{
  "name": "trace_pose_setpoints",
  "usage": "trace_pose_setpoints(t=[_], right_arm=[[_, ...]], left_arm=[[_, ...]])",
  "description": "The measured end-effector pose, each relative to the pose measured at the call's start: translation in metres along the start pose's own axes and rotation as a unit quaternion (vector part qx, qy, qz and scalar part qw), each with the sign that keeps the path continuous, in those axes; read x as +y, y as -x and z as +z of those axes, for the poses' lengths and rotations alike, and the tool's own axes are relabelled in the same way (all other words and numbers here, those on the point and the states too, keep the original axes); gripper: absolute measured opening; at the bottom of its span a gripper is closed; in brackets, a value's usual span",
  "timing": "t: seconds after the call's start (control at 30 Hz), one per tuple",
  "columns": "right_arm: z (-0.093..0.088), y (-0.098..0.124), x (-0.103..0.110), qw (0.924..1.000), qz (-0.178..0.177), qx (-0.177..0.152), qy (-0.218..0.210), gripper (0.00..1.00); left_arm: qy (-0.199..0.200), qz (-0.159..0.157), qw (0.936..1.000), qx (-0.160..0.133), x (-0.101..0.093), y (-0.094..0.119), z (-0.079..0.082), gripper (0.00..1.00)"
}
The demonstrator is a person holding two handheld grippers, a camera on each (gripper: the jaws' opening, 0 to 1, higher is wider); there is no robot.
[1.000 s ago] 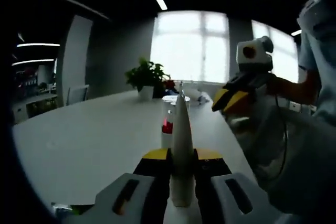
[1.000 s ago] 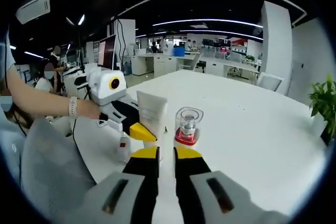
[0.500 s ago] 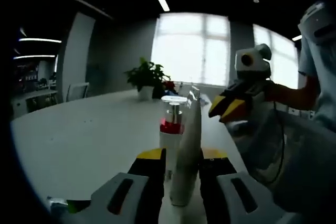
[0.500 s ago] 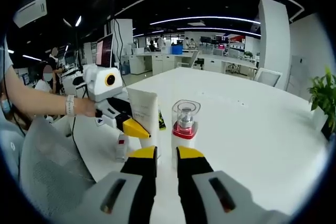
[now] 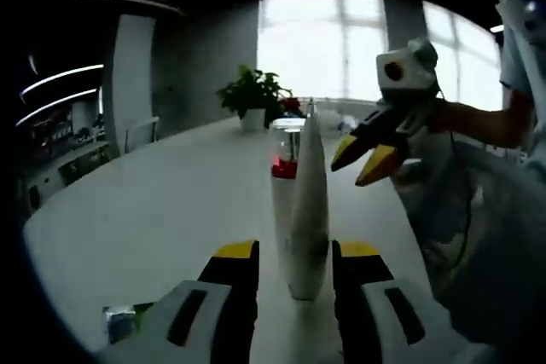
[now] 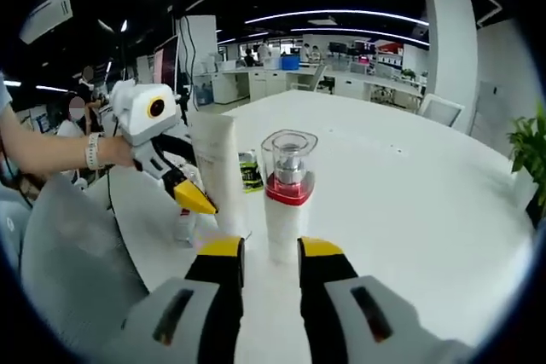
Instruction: Arrange the skincare products in the storage area until every visible bottle or jar stands upright without overlapping.
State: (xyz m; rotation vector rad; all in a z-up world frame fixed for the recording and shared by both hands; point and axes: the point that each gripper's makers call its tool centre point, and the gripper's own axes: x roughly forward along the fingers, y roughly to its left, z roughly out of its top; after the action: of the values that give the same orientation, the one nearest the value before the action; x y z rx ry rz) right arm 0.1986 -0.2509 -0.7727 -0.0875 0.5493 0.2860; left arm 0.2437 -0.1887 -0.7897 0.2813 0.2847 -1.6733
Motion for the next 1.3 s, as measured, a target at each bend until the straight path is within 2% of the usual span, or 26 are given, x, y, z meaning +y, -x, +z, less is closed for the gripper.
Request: trace_pose_setpoints(t=[0.13,0.37,0.63,0.87,1.3], right_arm=[[-0.003,-0.006,-0.003,0.9998,0.001,0.014,0.014,0.25],[-0.008,-0.018,-0.008,0.9993,0.014,0.029,0.02,0.25],[-0.014,-0.03,-0.009,0.9986,0.027,0.043,0.017,0.24],[-0.017,-0.033,-0.008,0.9984,0.03,0.046,0.011,0.24],[-0.021,-0.039,-0.008,0.9977,0.028,0.059,0.014,0.22]], left_arm=[[0.001,0.002,0.9998,0.022,-0.001,-0.002,-0.011,0.23],[0.001,-0.01,0.9997,0.023,-0.006,-0.003,-0.013,0.16],[-0.013,-0.019,0.9993,0.028,-0.002,-0.006,-0.012,0.16],[-0.051,-0.027,0.9979,0.031,0.001,-0.01,-0.011,0.15],[-0.063,-0.038,0.9969,0.029,0.007,-0.017,-0.008,0.15]])
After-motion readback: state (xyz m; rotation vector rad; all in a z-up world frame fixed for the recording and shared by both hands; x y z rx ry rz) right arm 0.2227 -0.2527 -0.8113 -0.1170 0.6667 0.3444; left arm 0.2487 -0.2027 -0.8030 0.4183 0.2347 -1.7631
